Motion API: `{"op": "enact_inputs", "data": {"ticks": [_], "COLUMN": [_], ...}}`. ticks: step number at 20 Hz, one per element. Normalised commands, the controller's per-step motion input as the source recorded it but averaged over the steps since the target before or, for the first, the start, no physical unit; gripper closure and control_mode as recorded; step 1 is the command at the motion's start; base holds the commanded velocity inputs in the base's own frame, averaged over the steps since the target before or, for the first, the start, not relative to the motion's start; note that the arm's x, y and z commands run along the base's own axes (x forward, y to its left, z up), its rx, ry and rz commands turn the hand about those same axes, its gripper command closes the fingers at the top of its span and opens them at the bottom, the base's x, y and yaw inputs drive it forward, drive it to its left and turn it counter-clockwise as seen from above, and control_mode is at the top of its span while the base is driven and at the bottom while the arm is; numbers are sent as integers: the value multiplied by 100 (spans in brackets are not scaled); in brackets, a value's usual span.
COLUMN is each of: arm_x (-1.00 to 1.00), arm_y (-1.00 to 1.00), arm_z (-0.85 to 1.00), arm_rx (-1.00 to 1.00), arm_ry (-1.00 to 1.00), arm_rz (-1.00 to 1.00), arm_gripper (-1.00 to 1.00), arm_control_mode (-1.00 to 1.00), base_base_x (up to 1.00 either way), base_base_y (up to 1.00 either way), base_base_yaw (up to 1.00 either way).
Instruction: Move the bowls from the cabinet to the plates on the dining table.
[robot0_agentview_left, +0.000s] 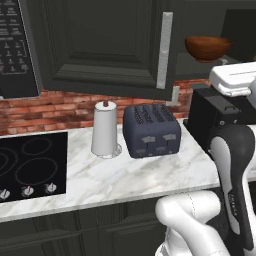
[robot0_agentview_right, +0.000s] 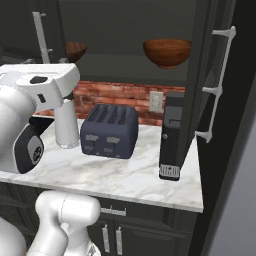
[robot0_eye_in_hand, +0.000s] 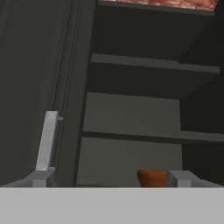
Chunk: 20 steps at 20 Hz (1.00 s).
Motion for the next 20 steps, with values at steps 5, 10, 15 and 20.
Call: {"op": "enact_inputs", "data": {"ticks": [5,10,15,20], "arm_x": [0,0,0,4], "arm_y": [-23,-13,-10,-17], "arm_z": [-33,-48,-47,-25], "arm_rx": [0,0,0,0], "arm_ry": [11,16,18,17], "arm_rz": [0,0,0,0], "arm_gripper": [-100,-100,-100,-100], "arm_control_mode": [-100,-100,-100,-100], "base_base_x": [0,0,0,0], "base_base_y": [0,0,0,0], "base_base_yaw": [0,0,0,0]}}
